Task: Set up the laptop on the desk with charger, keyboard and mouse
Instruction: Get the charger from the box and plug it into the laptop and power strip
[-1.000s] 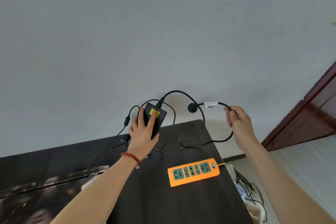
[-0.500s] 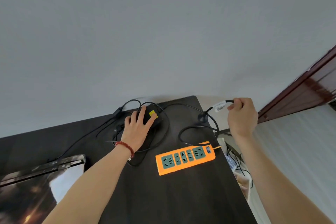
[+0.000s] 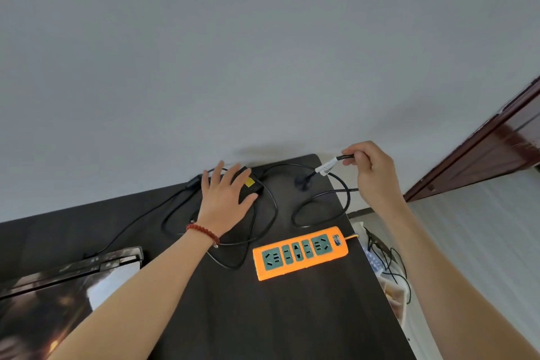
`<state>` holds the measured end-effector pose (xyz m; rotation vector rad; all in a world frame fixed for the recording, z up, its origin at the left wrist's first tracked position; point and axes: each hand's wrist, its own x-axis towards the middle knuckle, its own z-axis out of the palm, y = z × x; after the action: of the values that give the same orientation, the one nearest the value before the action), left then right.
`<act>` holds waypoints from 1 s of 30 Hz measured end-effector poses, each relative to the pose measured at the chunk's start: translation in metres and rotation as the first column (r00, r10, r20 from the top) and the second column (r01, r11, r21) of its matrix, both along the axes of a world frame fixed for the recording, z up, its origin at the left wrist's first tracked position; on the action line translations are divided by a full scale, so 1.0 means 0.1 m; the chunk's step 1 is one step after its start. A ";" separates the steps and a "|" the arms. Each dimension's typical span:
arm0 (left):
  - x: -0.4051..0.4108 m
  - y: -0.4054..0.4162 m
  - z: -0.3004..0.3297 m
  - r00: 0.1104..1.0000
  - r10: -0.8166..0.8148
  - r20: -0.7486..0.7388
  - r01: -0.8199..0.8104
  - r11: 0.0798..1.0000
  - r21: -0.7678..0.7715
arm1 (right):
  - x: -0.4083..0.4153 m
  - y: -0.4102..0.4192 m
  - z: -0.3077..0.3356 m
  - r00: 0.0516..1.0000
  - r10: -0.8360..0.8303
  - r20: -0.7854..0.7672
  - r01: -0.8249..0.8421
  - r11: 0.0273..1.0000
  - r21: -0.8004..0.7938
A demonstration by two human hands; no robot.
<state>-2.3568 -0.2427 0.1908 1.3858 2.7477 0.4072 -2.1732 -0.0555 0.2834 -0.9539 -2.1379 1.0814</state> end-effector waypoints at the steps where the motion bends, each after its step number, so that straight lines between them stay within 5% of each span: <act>1: 0.06 0.01 0.09 0.994 -0.025 0.107 0.013 0.994 0.111 | -0.03 -0.03 0.07 0.998 0.046 -0.035 -0.047 0.999 -0.008; 5: 0.35 -0.01 0.34 0.910 -0.179 0.375 0.052 0.944 0.326 | -0.15 -0.22 0.30 0.967 0.219 -0.128 -0.225 0.974 -0.030; 8: 0.44 -0.03 0.43 0.810 -0.055 0.583 -0.165 0.934 0.316 | -0.24 -0.35 0.37 0.961 0.224 -0.161 -0.232 0.972 -0.034; 10: 0.47 -0.05 0.45 0.615 -0.004 0.788 -0.323 0.911 0.257 | -0.28 -0.41 0.34 0.977 0.184 -0.106 -0.181 0.983 0.039; 12: 0.49 -0.07 0.47 0.322 -0.074 0.944 -0.444 0.868 0.220 | -0.28 -0.43 0.26 0.986 0.161 -0.043 -0.152 0.974 0.170; 16: 0.44 -0.18 0.53 -0.153 -0.242 0.958 -0.620 0.779 0.097 | -0.24 -0.44 0.03 0.980 0.182 0.080 -0.197 0.937 0.288; 20: 0.40 -0.25 0.47 -0.143 -0.203 0.969 -0.595 0.800 0.080 | -0.21 -0.44 -0.28 0.966 0.106 0.238 -0.180 0.930 0.320; 23: 0.38 -0.27 0.39 -0.158 -0.210 0.965 -0.598 0.798 0.076 | -0.17 -0.41 -0.55 0.908 0.018 0.419 -0.089 0.985 0.151; 27: 0.38 -0.27 0.26 -0.065 -0.192 0.979 -0.563 0.817 0.123 | -0.18 -0.36 -0.76 0.938 0.041 0.344 0.040 0.974 -0.225; 30: 0.41 -0.27 0.15 0.035 -0.165 0.986 -0.541 0.826 0.158 | -0.27 -0.24 -0.76 0.944 0.044 0.326 0.042 0.967 -0.252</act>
<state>-2.3154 -0.2697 0.2061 0.2222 1.4865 1.5219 -2.2005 -0.0793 0.2075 -1.3359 -2.2958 1.2977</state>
